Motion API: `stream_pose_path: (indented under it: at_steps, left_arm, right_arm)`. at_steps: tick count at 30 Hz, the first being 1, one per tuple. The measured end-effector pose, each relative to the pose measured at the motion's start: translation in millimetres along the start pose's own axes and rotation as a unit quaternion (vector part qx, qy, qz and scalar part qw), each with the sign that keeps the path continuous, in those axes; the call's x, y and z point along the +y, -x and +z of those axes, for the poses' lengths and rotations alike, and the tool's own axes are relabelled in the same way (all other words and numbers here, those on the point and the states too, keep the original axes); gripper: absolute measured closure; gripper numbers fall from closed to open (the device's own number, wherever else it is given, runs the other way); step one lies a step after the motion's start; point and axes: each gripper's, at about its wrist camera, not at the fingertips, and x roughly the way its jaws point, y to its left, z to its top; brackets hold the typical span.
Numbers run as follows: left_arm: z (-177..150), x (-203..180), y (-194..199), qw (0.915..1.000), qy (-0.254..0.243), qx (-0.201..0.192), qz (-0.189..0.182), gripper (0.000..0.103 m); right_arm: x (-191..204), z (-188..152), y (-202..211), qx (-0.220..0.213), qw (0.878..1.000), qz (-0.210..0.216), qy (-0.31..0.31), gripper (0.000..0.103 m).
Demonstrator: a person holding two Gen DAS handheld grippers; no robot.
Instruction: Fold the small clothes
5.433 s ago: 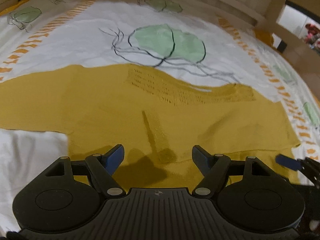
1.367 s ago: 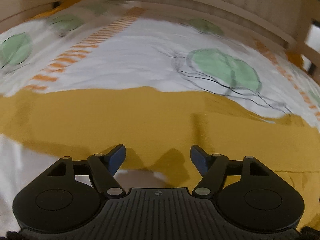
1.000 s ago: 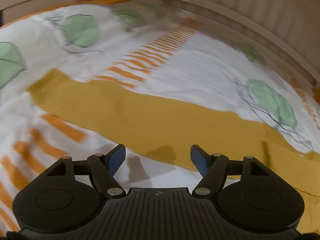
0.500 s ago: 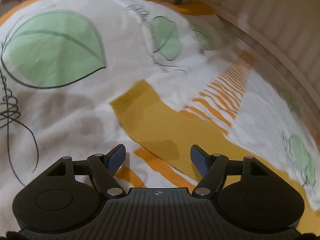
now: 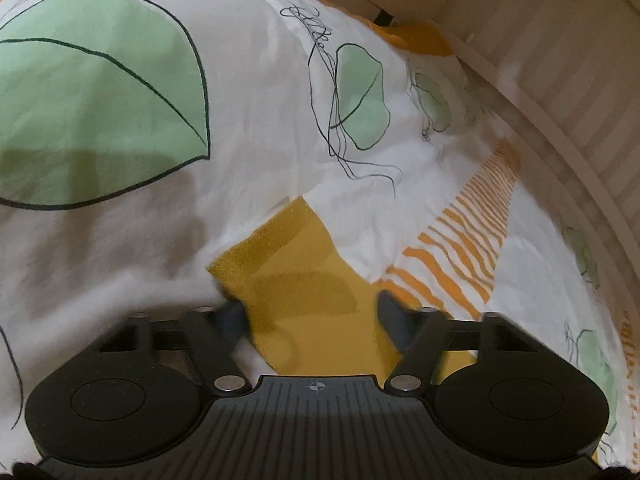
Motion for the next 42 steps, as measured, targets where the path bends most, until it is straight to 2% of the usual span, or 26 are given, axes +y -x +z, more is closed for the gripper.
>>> stream_pose_path:
  at_steps: [1,2,5,10,13,17,23,26,28,32,38,41,42]
  left_arm:
    - [0.2,-0.7,-0.7,1.0,0.0,0.003,0.009,0.098]
    - [-0.1,-1.8,-0.6,0.9998,0.001,0.005,0.018,0.1]
    - [-1.4,-13.8,13.7,0.9997,-0.01,-0.022,-0.004,0.1]
    - [-1.1,-64.2,51.8,0.9962,-0.057,-0.039,-0.053,0.1]
    - [-5.1,-107.3,78.7,0.9905,-0.091,-0.047,-0.092,0.1]
    - [-20.0,-171.7,111.7,0.9785,-0.128,-0.051,-0.153,0.1]
    - [-71.6,-264.2,131.2,0.9588,-0.151,-0.031,-0.239,0.1]
    - [-110.4,-307.0,131.8,0.9481,-0.176,-0.019,-0.264,0.1]
    - [-139.9,-334.0,127.2,0.9414,-0.186,0.005,-0.281,0.1]
    - [-196.1,-370.0,114.7,0.9311,-0.215,0.04,-0.292,0.1]
    - [-255.1,-400.3,83.7,0.921,-0.254,0.081,-0.284,0.099]
    - [-271.8,-407.0,78.7,0.9101,-0.276,0.1,-0.292,0.093]
    - [-274.6,-409.0,80.8,0.9056,-0.288,0.102,-0.294,0.08]
  right_arm:
    - [-0.8,-0.4,-0.1,0.0,1.0,-0.001,-0.001,0.011]
    - [-1.8,-0.8,-0.3,0.0,1.0,-0.002,-0.003,0.011]
    - [-5.9,-1.7,0.1,0.003,1.0,-0.002,-0.01,0.011]
    - [-19.0,-6.1,5.4,0.004,1.0,-0.005,-0.024,0.011]
    - [-25.6,-8.9,8.9,0.006,0.999,-0.009,-0.033,0.011]
    - [-46.5,-19.0,23.8,0.005,0.998,-0.019,-0.053,0.011]
    - [-75.7,-32.5,45.1,-0.002,0.996,-0.037,-0.076,0.011]
    - [-84.9,-35.9,50.8,-0.004,0.996,-0.042,-0.085,0.011]
    - [-98.6,-39.9,58.5,-0.009,0.994,-0.049,-0.1,0.011]
    - [-115.0,-44.2,64.8,-0.014,0.991,-0.057,-0.118,0.011]
    - [-129.1,-49.5,65.8,-0.014,0.988,-0.064,-0.137,0.011]
    - [-134.8,-53.1,67.2,-0.013,0.987,-0.066,-0.145,0.011]
    - [-135.9,-53.9,67.1,-0.013,0.987,-0.067,-0.147,0.011]
